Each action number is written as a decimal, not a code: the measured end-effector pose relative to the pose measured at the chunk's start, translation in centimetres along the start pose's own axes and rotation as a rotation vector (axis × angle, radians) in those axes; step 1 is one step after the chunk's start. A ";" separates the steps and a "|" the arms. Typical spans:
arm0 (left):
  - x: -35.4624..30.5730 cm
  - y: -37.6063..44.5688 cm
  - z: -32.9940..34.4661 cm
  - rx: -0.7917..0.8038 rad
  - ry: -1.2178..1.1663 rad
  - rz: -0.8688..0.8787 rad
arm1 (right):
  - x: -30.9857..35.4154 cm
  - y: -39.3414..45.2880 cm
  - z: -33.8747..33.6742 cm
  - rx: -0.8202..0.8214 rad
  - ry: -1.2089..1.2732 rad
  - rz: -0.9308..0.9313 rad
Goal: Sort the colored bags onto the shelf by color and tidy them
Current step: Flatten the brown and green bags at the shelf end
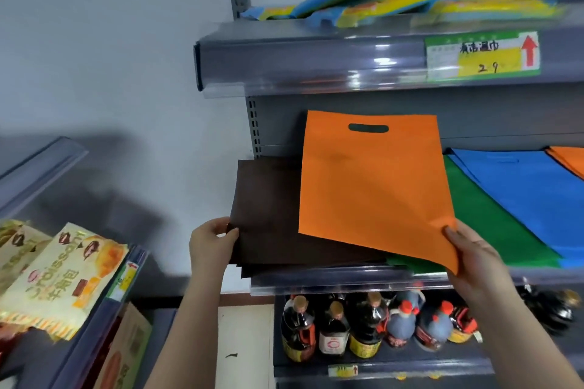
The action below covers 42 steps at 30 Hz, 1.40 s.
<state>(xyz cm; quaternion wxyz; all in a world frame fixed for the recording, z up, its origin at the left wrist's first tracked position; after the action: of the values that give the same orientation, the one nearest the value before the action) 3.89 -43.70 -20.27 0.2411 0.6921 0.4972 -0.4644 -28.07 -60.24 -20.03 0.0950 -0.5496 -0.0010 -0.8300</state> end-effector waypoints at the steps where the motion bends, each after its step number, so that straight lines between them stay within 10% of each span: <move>1: -0.1 0.2 0.1 0.035 0.050 0.006 | 0.0 0.2 -0.1 -0.004 -0.006 -0.009; 7: -2.6 -0.8 1.3 -0.042 0.231 0.163 | 1.0 1.3 -1.4 -0.009 -0.037 -0.076; 11: -6.7 -5.3 4.4 0.349 -0.313 -0.050 | 2.2 1.5 -3.3 -0.003 -0.041 -0.131; 18: -10.4 -13.1 12.5 0.675 -0.342 -0.035 | 6.9 1.9 -10.3 -0.006 -0.078 -0.162; 42: -22.1 -26.2 41.3 0.859 -0.129 0.101 | 20.7 13.4 -36.2 -0.354 -0.443 -0.343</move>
<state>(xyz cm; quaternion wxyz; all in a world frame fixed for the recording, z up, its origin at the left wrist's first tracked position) -38.26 -76.64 -16.08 -0.0159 0.7226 0.2083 -0.6589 -66.82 -80.51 -16.88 -0.1460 -0.7165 0.0302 -0.6815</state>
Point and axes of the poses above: each hand's wrist, its own y-axis towards the middle knuckle, its own z-axis out of the palm, x = y × z, the point moved 1 cm from there along y, towards the middle knuckle, and after that the axes turned 10 degrees about -z, right-handed, at the moved point
